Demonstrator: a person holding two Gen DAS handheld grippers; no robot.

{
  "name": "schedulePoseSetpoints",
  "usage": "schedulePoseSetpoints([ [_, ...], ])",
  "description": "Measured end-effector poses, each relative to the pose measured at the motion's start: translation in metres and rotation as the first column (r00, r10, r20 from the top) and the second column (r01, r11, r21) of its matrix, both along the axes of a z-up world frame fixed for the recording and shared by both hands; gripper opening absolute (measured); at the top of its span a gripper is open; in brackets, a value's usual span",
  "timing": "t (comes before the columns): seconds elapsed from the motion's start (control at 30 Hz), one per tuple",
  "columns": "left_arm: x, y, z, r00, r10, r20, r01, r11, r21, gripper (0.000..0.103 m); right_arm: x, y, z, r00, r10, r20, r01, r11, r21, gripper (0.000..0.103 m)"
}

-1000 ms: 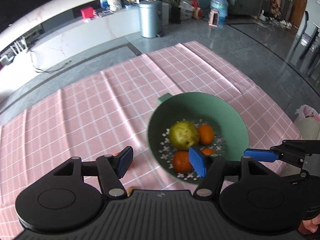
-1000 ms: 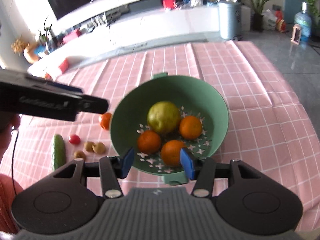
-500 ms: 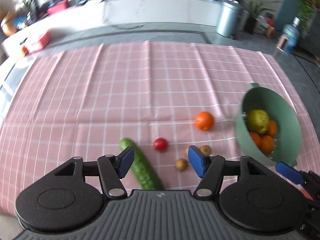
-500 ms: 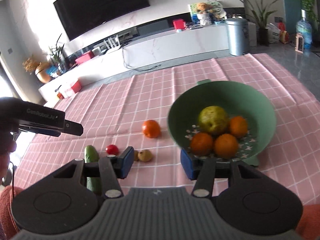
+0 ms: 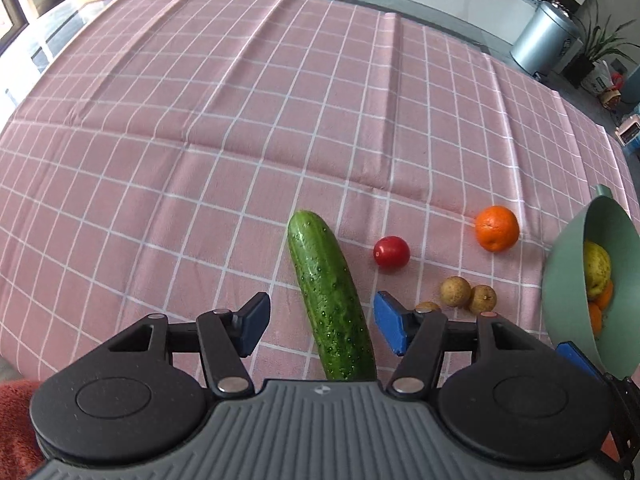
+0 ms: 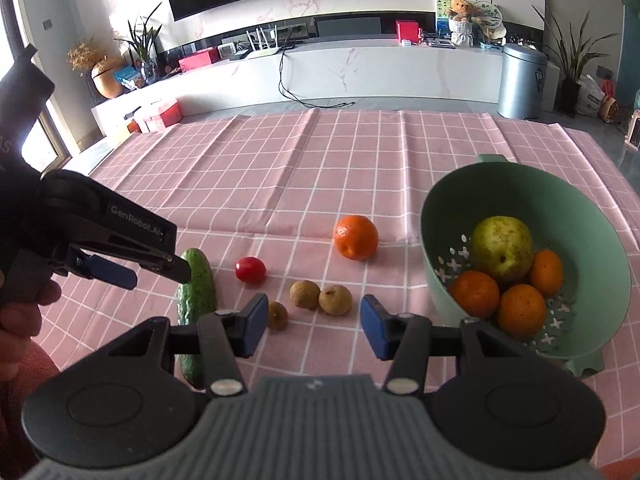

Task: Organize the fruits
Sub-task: 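Move the left gripper to the cucumber while the right gripper approaches an orange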

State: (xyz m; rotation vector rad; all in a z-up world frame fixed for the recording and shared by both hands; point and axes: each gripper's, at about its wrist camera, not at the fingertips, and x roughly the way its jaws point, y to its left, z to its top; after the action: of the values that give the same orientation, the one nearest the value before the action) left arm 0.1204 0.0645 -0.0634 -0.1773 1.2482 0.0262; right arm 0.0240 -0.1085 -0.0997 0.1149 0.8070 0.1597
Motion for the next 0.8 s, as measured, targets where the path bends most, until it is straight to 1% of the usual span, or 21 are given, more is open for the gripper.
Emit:
schedulePoseSetpoints([
  [0.17,0.011,0.001,-0.023,0.998,0.051,-0.045,-0.051,0.999,-0.008,0.071,0.016,0.004,-0.011,0.999,0.025,-0.025,-0.026,0.999,-0.030,0.049],
  [0.43,0.022,-0.001,-0.040,0.996,0.049,-0.081,-0.050,0.999,-0.009,0.071,0.043,0.008,-0.021,0.996,0.085,-0.026,-0.087,0.988,-0.126,0.048],
  [0.5,0.024,-0.002,-0.043,0.995,0.046,-0.086,-0.047,0.999,-0.014,0.069,0.050,0.010,-0.023,0.995,0.098,-0.018,-0.100,0.983,-0.156,0.048],
  [0.53,0.023,-0.003,-0.042,0.996,0.044,-0.075,-0.045,0.999,-0.009,0.068,0.053,0.011,-0.024,0.994,0.104,-0.015,-0.105,0.979,-0.175,0.048],
  [0.63,0.024,-0.004,-0.042,0.998,0.021,-0.062,-0.022,1.000,-0.015,0.058,0.062,0.015,-0.027,0.992,0.128,-0.003,-0.125,0.962,-0.242,0.047],
  [0.67,0.024,-0.004,-0.042,0.998,0.012,-0.059,-0.013,1.000,-0.028,0.049,0.065,0.016,-0.029,0.991,0.135,-0.003,-0.131,0.956,-0.262,0.047],
  [0.8,0.024,-0.001,-0.039,0.999,-0.004,-0.053,0.001,0.998,-0.057,0.046,0.078,0.019,-0.036,0.988,0.154,-0.005,-0.147,0.935,-0.324,0.046],
])
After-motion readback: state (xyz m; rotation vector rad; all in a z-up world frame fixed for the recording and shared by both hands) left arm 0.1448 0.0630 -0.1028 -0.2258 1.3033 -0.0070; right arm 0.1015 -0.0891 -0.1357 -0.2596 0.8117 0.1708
